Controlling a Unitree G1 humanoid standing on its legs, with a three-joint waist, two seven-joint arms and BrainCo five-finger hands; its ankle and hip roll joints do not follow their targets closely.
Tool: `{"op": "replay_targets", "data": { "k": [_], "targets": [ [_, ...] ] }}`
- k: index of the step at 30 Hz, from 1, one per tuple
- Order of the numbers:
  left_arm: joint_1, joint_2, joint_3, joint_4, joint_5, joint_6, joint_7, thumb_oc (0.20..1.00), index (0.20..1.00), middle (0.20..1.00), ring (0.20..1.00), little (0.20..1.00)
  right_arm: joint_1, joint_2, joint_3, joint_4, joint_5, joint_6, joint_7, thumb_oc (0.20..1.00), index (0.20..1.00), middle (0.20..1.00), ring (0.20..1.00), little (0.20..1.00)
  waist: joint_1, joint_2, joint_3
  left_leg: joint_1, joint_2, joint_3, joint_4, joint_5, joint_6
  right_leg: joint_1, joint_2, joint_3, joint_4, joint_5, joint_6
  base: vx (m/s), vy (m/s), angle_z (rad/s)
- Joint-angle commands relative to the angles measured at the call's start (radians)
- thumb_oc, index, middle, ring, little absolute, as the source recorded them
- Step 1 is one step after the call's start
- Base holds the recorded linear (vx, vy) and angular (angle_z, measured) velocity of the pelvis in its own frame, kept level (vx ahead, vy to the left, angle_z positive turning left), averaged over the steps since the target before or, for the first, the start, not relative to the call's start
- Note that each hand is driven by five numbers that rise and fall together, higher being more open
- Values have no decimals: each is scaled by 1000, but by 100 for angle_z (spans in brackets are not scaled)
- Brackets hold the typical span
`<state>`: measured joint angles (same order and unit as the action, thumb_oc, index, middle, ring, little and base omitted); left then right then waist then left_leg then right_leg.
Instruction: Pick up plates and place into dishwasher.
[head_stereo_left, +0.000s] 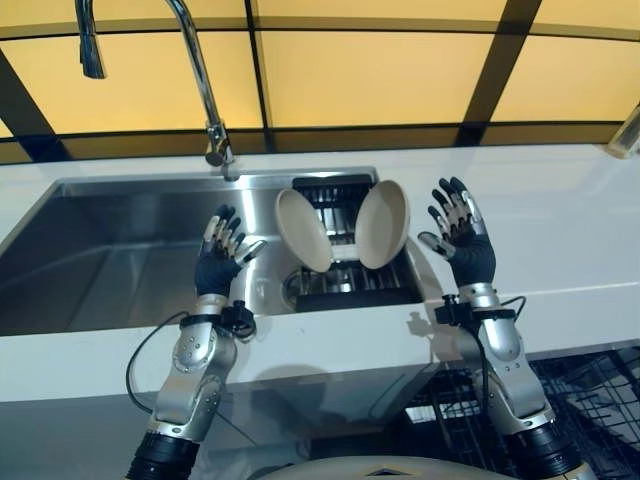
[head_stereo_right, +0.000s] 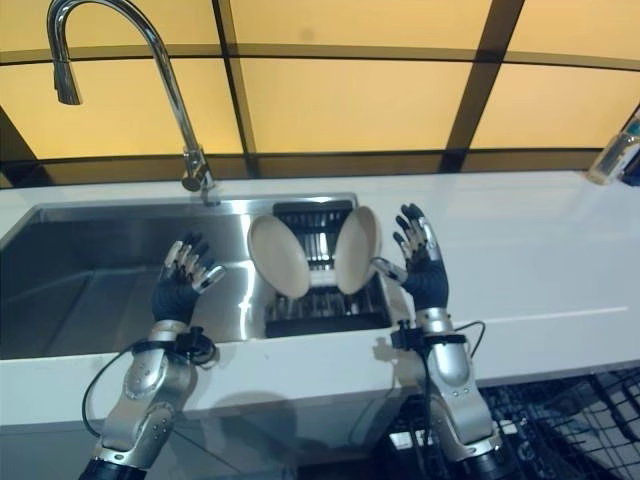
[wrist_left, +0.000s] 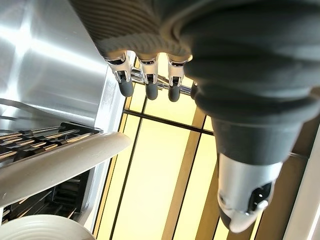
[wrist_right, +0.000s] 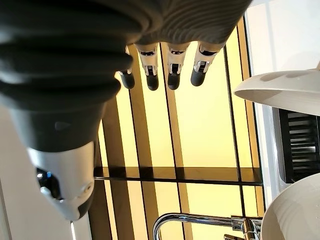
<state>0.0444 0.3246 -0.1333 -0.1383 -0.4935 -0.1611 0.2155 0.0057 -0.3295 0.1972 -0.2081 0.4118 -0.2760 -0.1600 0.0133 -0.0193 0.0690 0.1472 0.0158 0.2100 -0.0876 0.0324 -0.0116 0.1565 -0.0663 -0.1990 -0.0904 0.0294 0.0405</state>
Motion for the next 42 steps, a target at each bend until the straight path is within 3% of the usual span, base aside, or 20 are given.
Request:
{"op": "replay_targets", "data": {
  "k": [1, 18, 42],
  "targets": [
    [-31, 30, 31, -18, -9, -25, -8, 1000, 1000, 1000, 1000, 1000, -23, 17, -33, -14, -10, -23, 4, 1000, 1000, 1000, 1000, 1000, 3, -8, -9, 30, 7, 5, 6, -83, 13, -19, -29, -36, 3, 1, 50, 0, 0, 0],
    [-22, 25, 43, -20, 10, -48, -16, 1000, 1000, 1000, 1000, 1000, -18, 21, -34, -8, -12, -25, 7, 1000, 1000, 1000, 1000, 1000, 4, -5, -9, 30, 7, 3, 5, -82, 12, -17, -28, -36, 3, 0, 50, 0, 0, 0],
    [-112, 146, 155, 86, 371, -107, 42, 1000, 1000, 1000, 1000, 1000, -24, -4, -50, -16, 12, 32, 48, 1000, 1000, 1000, 1000, 1000, -35, 26, -37, 33, 22, 21, 11, -65, -7, -19, -10, -12, 3, -13, 33, 0, -1, 0]
  ]
}}
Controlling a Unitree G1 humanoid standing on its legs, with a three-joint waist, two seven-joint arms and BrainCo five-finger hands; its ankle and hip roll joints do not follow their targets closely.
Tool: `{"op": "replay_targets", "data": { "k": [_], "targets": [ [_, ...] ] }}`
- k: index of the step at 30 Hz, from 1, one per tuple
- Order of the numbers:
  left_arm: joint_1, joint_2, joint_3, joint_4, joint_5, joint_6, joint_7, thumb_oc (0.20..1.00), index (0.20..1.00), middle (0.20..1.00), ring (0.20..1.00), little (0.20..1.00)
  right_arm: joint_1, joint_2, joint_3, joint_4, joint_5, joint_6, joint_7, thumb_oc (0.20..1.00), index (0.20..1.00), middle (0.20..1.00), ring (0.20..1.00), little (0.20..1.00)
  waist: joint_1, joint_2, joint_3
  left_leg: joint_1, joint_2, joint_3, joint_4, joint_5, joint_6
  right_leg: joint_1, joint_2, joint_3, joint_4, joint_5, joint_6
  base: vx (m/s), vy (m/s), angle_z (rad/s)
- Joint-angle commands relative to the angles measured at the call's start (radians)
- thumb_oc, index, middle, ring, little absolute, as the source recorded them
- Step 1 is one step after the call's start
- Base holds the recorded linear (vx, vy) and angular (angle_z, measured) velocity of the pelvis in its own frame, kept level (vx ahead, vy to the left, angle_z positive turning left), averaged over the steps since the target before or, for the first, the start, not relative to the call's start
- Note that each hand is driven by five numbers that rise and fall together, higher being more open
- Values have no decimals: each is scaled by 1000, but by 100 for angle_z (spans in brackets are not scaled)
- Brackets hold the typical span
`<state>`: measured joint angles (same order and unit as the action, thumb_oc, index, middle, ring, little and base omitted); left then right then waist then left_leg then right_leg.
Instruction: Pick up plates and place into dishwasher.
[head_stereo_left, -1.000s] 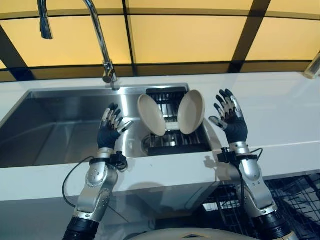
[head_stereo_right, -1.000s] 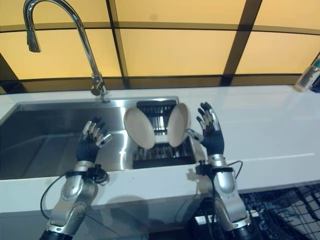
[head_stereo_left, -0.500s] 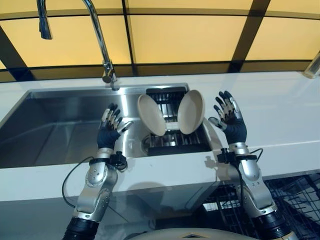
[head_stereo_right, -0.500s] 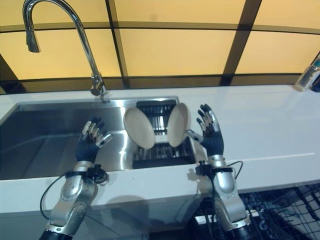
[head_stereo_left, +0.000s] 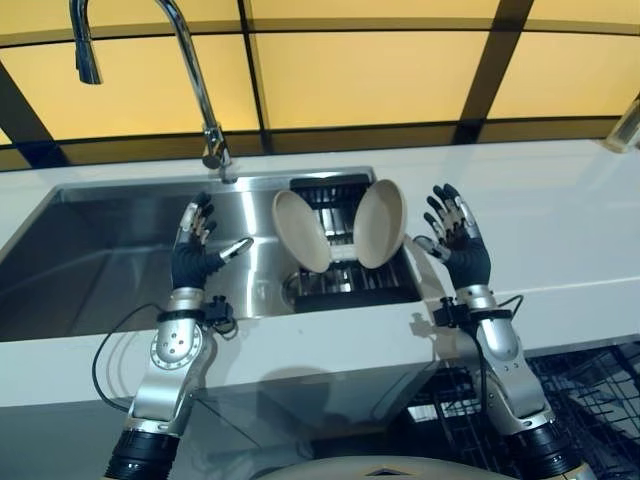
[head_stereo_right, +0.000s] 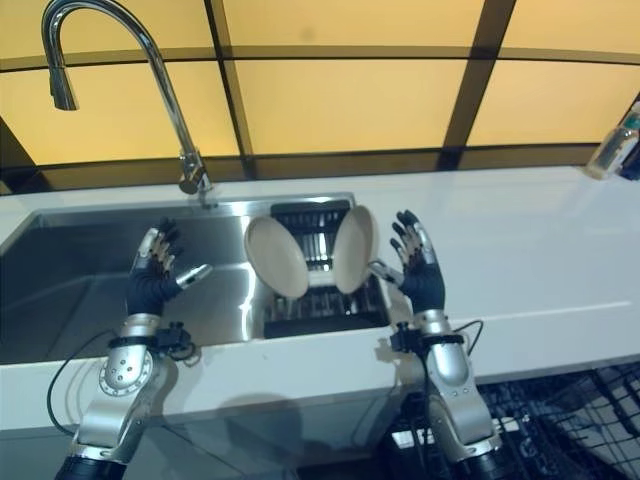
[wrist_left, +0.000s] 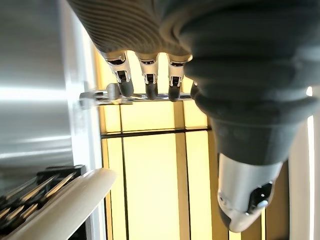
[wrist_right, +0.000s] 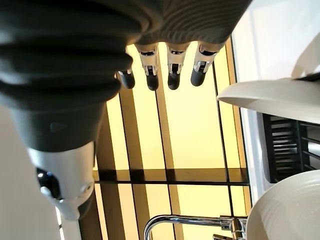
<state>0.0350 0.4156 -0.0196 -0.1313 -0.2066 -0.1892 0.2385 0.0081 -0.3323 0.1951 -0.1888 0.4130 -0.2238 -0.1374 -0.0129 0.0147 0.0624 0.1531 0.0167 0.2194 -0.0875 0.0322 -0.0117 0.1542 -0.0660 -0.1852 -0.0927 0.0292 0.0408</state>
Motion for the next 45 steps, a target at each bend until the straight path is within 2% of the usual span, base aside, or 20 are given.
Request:
{"op": "replay_targets", "data": {
  "k": [1, 9, 12, 16, 18, 20, 23, 26, 30, 39, 45],
  "targets": [
    [-105, 65, 46, 93, 118, -86, 25, 1000, 1000, 1000, 1000, 1000, -25, -5, -50, -36, 12, -17, 30, 1000, 1000, 1000, 1000, 1000, -12, -6, -32, 27, 22, 14, 12, -64, -9, -17, -10, -25, 5, -13, 32, 11, -7, -7],
    [-145, 207, 63, 237, 344, -144, 115, 1000, 1000, 1000, 1000, 1000, -29, -39, -57, -30, 32, -1, 55, 1000, 1000, 1000, 1000, 1000, -37, 14, -46, 25, 26, 31, 15, -55, -19, -21, -9, -10, 5, -16, 25, 16, 2, -8],
    [-151, 265, 57, 273, 464, -141, 141, 1000, 1000, 1000, 1000, 1000, -20, -57, -66, -40, 39, 12, 74, 1000, 1000, 1000, 1000, 1000, -51, 24, -49, 20, 27, 40, 24, -55, -24, -25, -10, -5, 5, -15, 23, 15, 14, -4],
    [-163, 316, 46, 328, 432, -131, 140, 1000, 1000, 1000, 1000, 1000, -16, -80, -79, -38, 52, 7, 92, 1000, 1000, 1000, 1000, 1000, -65, 33, -49, 15, 27, 49, 37, -55, -27, -28, -13, 1, 5, -14, 22, 17, 20, -5],
    [-171, 313, 43, 352, 363, -127, 125, 1000, 1000, 1000, 1000, 1000, -16, -83, -78, -34, 50, 7, 94, 1000, 1000, 1000, 1000, 1000, -70, 36, -48, 15, 25, 50, 37, -53, -27, -29, -13, 4, 5, -14, 22, 34, 30, -9],
    [-177, 281, 52, 362, 236, -105, 84, 1000, 1000, 1000, 1000, 1000, -17, -77, -77, -32, 41, 15, 93, 1000, 1000, 1000, 1000, 1000, -74, 39, -46, 17, 24, 48, 36, -53, -27, -26, -13, 7, 8, -18, 21, 30, 23, -6],
    [-182, 221, 56, 382, 182, -103, 74, 1000, 1000, 1000, 1000, 1000, -22, -64, -69, -25, 25, 23, 95, 1000, 1000, 1000, 1000, 1000, -75, 38, -48, 15, 25, 48, 37, -50, -27, -30, -12, 12, 10, -17, 18, 15, 5, -3],
    [-176, 190, 58, 381, 233, -113, 94, 1000, 1000, 1000, 1000, 1000, -24, -61, -69, -31, 22, 28, 105, 1000, 1000, 1000, 1000, 1000, -75, 32, -46, 13, 26, 46, 48, -54, -27, -30, -9, 16, 16, -22, 12, 17, -30, -2],
    [-168, 201, 60, 385, 282, -112, 114, 1000, 1000, 1000, 1000, 1000, -25, -75, -77, -24, 38, 22, 111, 1000, 1000, 1000, 1000, 1000, -76, 24, -43, 11, 30, 50, 66, -60, -28, -32, -5, 20, 23, -27, 7, 25, -69, -4],
    [-154, 216, 91, 409, 245, -105, 129, 1000, 1000, 1000, 1000, 1000, 9, -86, -106, -34, 48, 27, 117, 1000, 1000, 1000, 1000, 1000, -101, 23, -31, -7, 49, 64, 125, -44, -38, -45, 8, 50, 56, -44, -9, 31, -63, -6],
    [-134, 195, 104, 415, 218, -111, 131, 1000, 1000, 1000, 1000, 1000, 24, -97, -124, -32, 57, 24, 141, 1000, 1000, 1000, 1000, 1000, -110, 12, -18, -44, 52, 58, 275, -44, -43, -47, 17, 67, 80, -62, -30, 36, -73, -29]
  ]
}}
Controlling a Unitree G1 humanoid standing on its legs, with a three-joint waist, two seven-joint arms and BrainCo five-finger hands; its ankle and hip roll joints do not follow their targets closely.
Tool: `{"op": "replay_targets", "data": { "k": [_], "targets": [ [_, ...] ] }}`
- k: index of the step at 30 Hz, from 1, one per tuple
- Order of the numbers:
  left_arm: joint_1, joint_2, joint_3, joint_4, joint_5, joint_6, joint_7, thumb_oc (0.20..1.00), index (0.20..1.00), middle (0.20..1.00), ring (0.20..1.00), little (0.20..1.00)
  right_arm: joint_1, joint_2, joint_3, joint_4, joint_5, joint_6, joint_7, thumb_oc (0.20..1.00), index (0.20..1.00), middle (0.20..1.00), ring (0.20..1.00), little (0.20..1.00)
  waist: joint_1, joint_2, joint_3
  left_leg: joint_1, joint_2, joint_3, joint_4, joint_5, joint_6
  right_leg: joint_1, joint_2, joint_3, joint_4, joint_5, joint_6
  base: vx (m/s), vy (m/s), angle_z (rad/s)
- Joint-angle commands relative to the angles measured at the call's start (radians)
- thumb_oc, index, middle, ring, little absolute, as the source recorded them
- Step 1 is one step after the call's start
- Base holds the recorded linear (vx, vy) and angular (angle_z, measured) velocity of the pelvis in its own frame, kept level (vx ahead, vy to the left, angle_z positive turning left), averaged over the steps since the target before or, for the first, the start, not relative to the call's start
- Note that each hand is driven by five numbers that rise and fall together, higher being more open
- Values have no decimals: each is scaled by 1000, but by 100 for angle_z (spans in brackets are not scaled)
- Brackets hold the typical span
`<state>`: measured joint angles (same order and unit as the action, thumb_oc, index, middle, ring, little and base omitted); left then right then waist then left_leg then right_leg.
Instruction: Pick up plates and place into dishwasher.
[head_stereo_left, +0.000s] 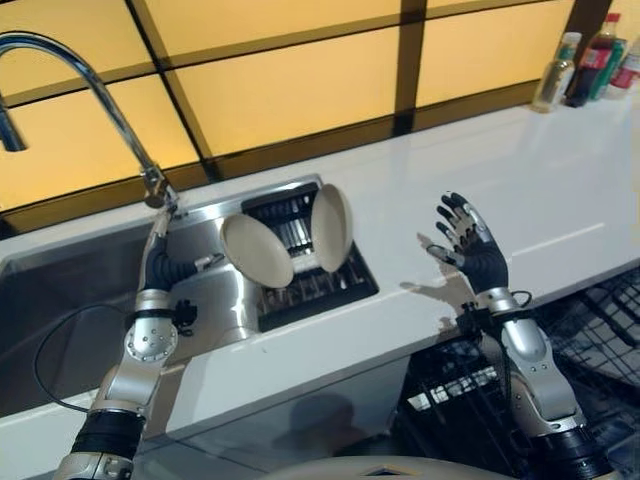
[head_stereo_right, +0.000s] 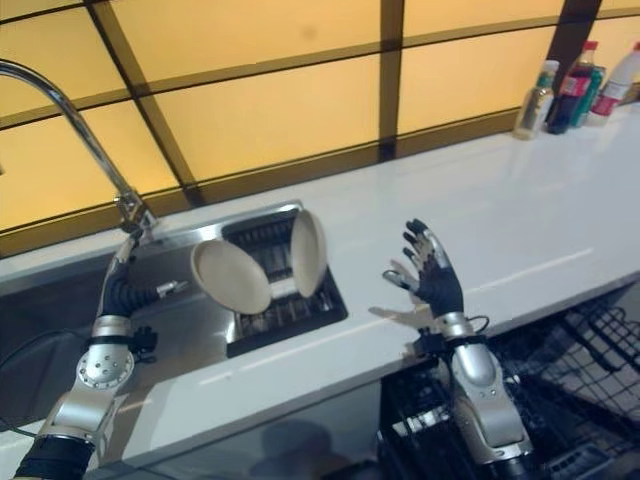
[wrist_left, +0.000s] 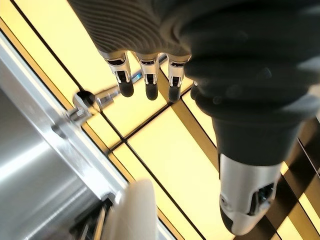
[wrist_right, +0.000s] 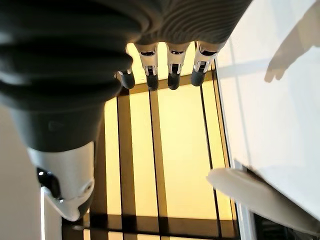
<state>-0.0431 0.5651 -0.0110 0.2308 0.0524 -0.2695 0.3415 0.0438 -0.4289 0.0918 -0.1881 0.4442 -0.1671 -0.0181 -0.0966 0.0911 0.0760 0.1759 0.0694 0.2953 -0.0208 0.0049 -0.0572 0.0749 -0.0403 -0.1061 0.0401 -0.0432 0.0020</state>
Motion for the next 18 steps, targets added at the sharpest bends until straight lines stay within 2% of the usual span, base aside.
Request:
{"op": "replay_targets", "data": {
  "k": [1, 3, 5, 8, 9, 12, 14, 15, 18],
  "targets": [
    [-50, 41, 99, 57, -42, -40, 31, 1000, 1000, 1000, 1000, 1000, -10, -1, -21, -30, 29, -36, 26, 1000, 1000, 1000, 1000, 1000, -24, -70, -26, -89, -2, -29, 273, -13, 2, 30, -7, -4, -47, 10, 2, 21, -85, -34],
    [-37, 38, 110, 56, -58, -50, 27, 1000, 1000, 1000, 1000, 1000, -7, -1, -21, -22, 38, -44, 36, 1000, 1000, 1000, 1000, 1000, -11, -80, -13, -138, -14, -81, 367, 1, 4, 30, -2, 17, -38, 14, -5, 29, -72, -29],
    [-19, 32, 120, 45, -69, -53, 23, 1000, 1000, 1000, 1000, 1000, -12, 4, -9, -14, 35, -48, 36, 1000, 1000, 1000, 1000, 1000, 14, -83, 0, -174, -54, -166, 375, 10, 20, 33, 3, 51, -33, 22, -2, 55, 21, -41],
    [3, 25, 137, 29, -93, -58, 11, 1000, 1000, 1000, 1000, 1000, -28, 11, 16, -10, 19, -44, 14, 1000, 1000, 1000, 1000, 1000, 46, -83, 4, -178, -83, -237, 258, 16, 36, 32, 7, 86, -32, 21, 7, 77, 115, -49],
    [5, 21, 138, 27, -107, -58, 9, 1000, 1000, 1000, 1000, 1000, -32, 13, 25, -15, 9, -40, 1, 1000, 1000, 1000, 1000, 1000, 53, -77, 3, -173, -68, -262, 157, 29, 31, 32, 8, 94, -35, 16, 9, 97, 192, -47],
    [17, 7, 138, 14, -125, -58, 21, 1000, 1000, 1000, 1000, 1000, -29, 4, 27, -22, 5, -34, 0, 1000, 1000, 1000, 1000, 1000, 72, -70, 2, -188, -42, -349, 20, 107, 1, 48, 2, 119, -48, 5, 15, 111, 226, -21],
    [24, -7, 145, 6, -121, -66, 28, 1000, 1000, 1000, 1000, 1000, -26, -7, 19, -21, 11, -40, 9, 1000, 1000, 1000, 1000, 1000, 79, -69, 5, -206, -42, -376, 30, 105, -1, 48, -10, 130, -49, 2, 20, 77, 220, -45],
    [28, -7, 150, 0, -125, -69, 33, 1000, 1000, 1000, 1000, 1000, -31, -23, 17, -17, 27, -47, 14, 1000, 1000, 1000, 1000, 1000, 77, -67, 3, -194, -44, -358, 25, 65, 3, 40, -24, 124, -47, -1, 28, 76, 257, -40],
    [33, -15, 154, 0, -142, -75, 41, 1000, 1000, 1000, 1000, 1000, -14, -22, -1, -16, 45, -51, 27, 1000, 1000, 1000, 1000, 1000, 64, -59, -1, -166, -41, -325, 7, 44, 5, 24, -41, 109, -30, 0, 40, 105, 232, -27]
  ]
}}
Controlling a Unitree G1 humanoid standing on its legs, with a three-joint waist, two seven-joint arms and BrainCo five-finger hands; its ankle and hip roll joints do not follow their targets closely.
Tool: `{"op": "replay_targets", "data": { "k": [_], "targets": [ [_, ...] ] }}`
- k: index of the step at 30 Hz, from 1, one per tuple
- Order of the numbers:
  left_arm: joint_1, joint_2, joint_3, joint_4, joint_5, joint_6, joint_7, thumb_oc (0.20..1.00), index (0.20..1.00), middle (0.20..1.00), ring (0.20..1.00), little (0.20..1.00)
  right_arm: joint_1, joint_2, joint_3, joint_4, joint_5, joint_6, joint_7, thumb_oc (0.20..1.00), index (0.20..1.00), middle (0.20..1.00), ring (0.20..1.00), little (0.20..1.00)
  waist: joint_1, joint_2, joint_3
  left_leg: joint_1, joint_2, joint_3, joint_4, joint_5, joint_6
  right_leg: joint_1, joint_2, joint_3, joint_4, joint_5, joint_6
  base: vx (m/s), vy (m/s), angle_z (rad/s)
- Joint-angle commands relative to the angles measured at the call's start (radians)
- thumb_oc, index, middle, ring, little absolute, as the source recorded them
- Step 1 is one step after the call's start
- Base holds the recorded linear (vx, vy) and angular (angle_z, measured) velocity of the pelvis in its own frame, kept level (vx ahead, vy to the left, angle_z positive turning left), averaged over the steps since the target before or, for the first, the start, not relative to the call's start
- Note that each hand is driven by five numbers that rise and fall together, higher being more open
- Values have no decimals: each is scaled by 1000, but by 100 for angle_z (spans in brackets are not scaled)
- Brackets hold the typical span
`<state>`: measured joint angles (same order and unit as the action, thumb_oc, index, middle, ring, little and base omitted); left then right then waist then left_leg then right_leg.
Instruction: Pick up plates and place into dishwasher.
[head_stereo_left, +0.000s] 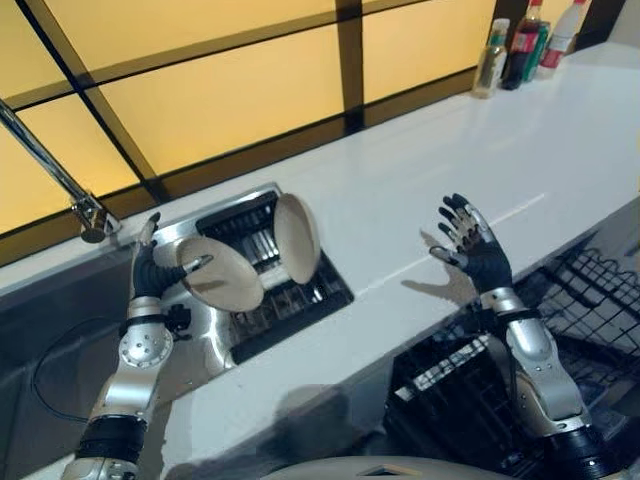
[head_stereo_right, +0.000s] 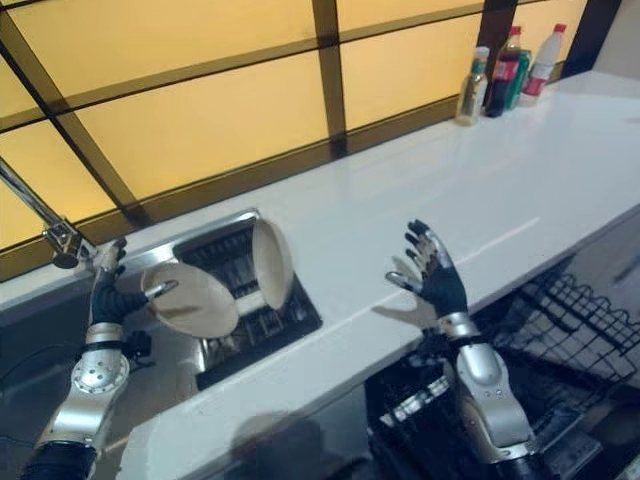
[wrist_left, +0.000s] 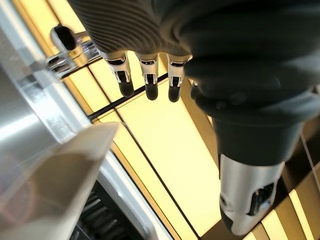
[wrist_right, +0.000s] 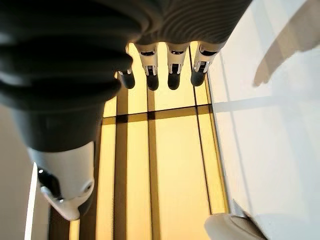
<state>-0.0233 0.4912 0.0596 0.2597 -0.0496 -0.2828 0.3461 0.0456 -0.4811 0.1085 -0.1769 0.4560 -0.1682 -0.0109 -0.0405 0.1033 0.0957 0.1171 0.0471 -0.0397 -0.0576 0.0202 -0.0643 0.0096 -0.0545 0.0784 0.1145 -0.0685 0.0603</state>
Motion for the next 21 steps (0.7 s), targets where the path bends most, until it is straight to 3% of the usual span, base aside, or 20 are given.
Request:
{"op": "replay_targets", "data": {
  "k": [1, 14, 18, 21],
  "targets": [
    [13, 63, 87, -34, -40, -61, 30, 1000, 1000, 1000, 1000, 1000, -9, 31, -27, -31, 37, -49, 30, 1000, 1000, 1000, 1000, 1000, 5, -71, -25, -95, -23, 14, 35, 21, 16, 83, -33, -78, -98, 24, -10, 149, 221, -32],
    [20, 66, 114, -171, -125, -27, -32, 1000, 1000, 1000, 1000, 1000, 18, 65, -31, -62, 18, -22, -13, 1000, 1000, 1000, 1000, 1000, 35, -93, -39, -48, -42, 2, -10, -9, 56, 71, -60, -109, -106, 29, 30, 57, 73, 5],
    [28, 39, 120, -207, -274, 63, -137, 1000, 1000, 1000, 1000, 1000, 32, 72, -29, -76, 12, -15, -25, 1000, 1000, 1000, 1000, 1000, 39, -95, -41, -41, -36, 1, -16, -11, 56, 77, -59, -112, -115, 31, 33, 18, -11, 6],
    [24, -10, 101, -230, -456, 245, -269, 1000, 1000, 1000, 1000, 1000, 39, 77, -26, -85, 7, -8, -32, 1000, 1000, 1000, 1000, 1000, 38, -91, -38, -39, -32, 2, -20, -10, 55, 77, -60, -114, -120, 34, 36, 0, 0, 0]
  ]
}}
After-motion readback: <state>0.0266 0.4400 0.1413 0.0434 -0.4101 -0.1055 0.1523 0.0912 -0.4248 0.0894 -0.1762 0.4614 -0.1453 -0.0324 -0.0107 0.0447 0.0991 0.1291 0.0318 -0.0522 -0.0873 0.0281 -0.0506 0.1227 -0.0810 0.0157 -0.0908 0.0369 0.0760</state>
